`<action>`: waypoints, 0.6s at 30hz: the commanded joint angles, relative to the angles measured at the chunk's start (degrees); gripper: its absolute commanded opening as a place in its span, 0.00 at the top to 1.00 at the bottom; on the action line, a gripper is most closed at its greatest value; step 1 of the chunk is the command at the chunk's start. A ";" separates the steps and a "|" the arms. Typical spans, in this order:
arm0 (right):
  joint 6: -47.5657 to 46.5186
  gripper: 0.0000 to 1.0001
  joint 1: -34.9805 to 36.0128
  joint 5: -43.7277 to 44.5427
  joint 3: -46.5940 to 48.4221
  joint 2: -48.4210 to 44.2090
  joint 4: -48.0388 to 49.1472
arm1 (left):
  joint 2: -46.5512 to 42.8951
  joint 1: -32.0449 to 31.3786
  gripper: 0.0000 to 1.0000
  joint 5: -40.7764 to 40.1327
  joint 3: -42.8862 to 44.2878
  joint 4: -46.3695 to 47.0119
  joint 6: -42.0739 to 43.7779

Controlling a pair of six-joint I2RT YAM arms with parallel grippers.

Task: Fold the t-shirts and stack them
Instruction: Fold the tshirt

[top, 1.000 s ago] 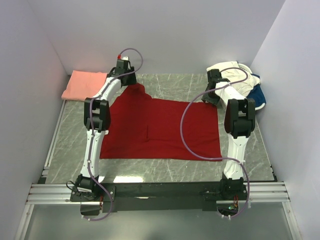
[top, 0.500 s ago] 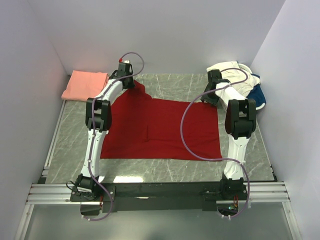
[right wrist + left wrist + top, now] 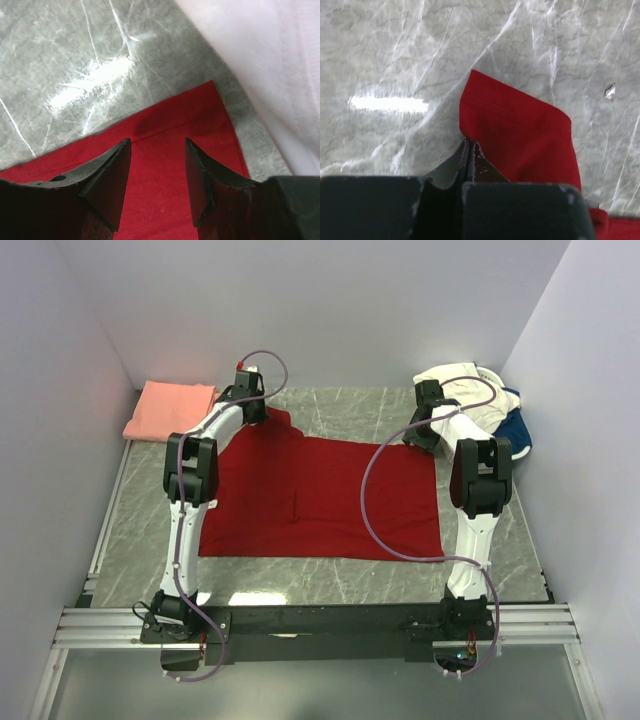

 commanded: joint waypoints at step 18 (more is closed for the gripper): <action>1.30 0.46 0.36 1.60 9.59 6.36 -4.13 | -9.10 1.31 1.00 -1.17 -6.87 2.76 -0.38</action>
